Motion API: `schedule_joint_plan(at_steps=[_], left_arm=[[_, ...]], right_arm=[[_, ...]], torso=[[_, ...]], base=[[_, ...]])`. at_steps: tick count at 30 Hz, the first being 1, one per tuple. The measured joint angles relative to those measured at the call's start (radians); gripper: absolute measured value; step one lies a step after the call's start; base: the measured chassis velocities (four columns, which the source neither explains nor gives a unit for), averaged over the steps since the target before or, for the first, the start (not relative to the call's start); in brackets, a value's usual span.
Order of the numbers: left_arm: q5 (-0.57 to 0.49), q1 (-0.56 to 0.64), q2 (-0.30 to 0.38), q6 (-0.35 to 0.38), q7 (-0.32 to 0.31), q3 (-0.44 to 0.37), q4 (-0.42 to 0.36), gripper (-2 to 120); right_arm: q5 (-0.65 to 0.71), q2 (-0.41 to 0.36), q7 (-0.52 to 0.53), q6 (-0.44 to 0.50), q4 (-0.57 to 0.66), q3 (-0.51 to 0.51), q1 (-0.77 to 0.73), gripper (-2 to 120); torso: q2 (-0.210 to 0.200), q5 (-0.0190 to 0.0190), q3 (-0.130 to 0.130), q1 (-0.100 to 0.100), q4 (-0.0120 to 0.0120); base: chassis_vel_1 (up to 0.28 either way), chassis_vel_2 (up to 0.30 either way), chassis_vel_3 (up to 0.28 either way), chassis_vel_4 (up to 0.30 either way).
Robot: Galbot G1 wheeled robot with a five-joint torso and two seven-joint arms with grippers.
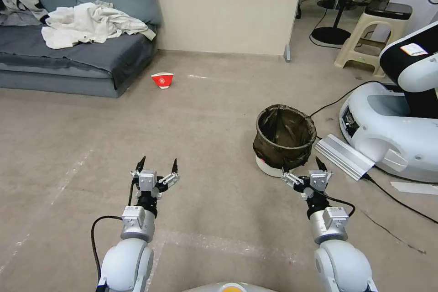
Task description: Pick up the trash can from the floor.
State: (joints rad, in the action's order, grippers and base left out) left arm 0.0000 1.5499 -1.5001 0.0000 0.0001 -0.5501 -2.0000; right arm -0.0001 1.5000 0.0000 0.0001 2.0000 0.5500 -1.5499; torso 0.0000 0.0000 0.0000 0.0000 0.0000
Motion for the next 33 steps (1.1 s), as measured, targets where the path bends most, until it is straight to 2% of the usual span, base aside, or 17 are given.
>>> schedule_joint_plan(at_steps=[17, 19, 22, 24, 25, 27, 28, 31, 33], left_arm=[[-0.005, 0.002, -0.002, 0.004, 0.0, 0.001, -0.01, 100], [-0.021, 0.012, -0.01, 0.025, -0.002, 0.007, -0.037, 100], [-0.088, 0.052, -0.046, 0.112, -0.008, 0.039, -0.147, 100], [-0.107, 0.062, -0.055, 0.137, -0.01, 0.047, -0.178, 100], [-0.136, 0.081, -0.071, 0.176, -0.014, 0.061, -0.228, 100], [-0.141, 0.083, -0.073, 0.182, -0.015, 0.063, -0.236, 100], [-0.17, 0.102, -0.083, 0.214, -0.017, 0.077, -0.279, 100], [-0.18, 0.114, -0.05, 0.205, -0.021, 0.072, -0.277, 100], [-0.181, 0.115, -0.045, 0.197, -0.023, 0.07, -0.271, 100]], right_arm=[[0.001, 0.001, 0.0, -0.001, 0.006, 0.002, -0.003, 100], [0.004, 0.003, -0.001, -0.004, 0.016, 0.005, -0.007, 100], [0.034, 0.019, -0.011, -0.046, 0.106, 0.036, -0.047, 100], [0.044, 0.025, -0.014, -0.059, 0.133, 0.046, -0.059, 100], [0.059, 0.033, -0.019, -0.082, 0.179, 0.062, -0.079, 100], [0.061, 0.034, -0.02, -0.085, 0.186, 0.064, -0.082, 100], [0.084, 0.046, -0.027, -0.116, 0.249, 0.086, -0.111, 100], [0.122, 0.068, -0.04, -0.17, 0.363, 0.125, -0.161, 100], [0.127, 0.071, -0.042, -0.178, 0.38, 0.131, -0.169, 100]], torso=[[0.0, 0.0, 0.0, 0.0, 0.0], [0.0, 0.0001, 0.0, 0.0, 0.0002], [0.0, -0.0001, 0.0, 0.0, -0.0001], [0.0, 0.0002, 0.0, 0.0, -0.0002], [0.0, 0.0, 0.0, 0.0, -0.0001], [0.0, 0.0001, 0.0, 0.0, -0.0001], [0.0, 0.0003, 0.0, 0.0, 0.0001], [0.0, 0.0, 0.0, 0.0, -0.0004], [0.0, -0.0004, 0.0, 0.0, -0.0003]], base=[[0.0, 0.0, 0.0, 0.0], [0.0, 0.0, 0.0, 0.0], [0.0, 0.0, 0.0, 0.0], [0.0, 0.0, 0.0, 0.0], [0.0, 0.0, 0.0, 0.0], [0.0, 0.0, 0.0, 0.0], [0.0, 0.0, 0.0, 0.0], [0.0, 0.0, 0.0, 0.0], [0.0, 0.0, 0.0, 0.0]])
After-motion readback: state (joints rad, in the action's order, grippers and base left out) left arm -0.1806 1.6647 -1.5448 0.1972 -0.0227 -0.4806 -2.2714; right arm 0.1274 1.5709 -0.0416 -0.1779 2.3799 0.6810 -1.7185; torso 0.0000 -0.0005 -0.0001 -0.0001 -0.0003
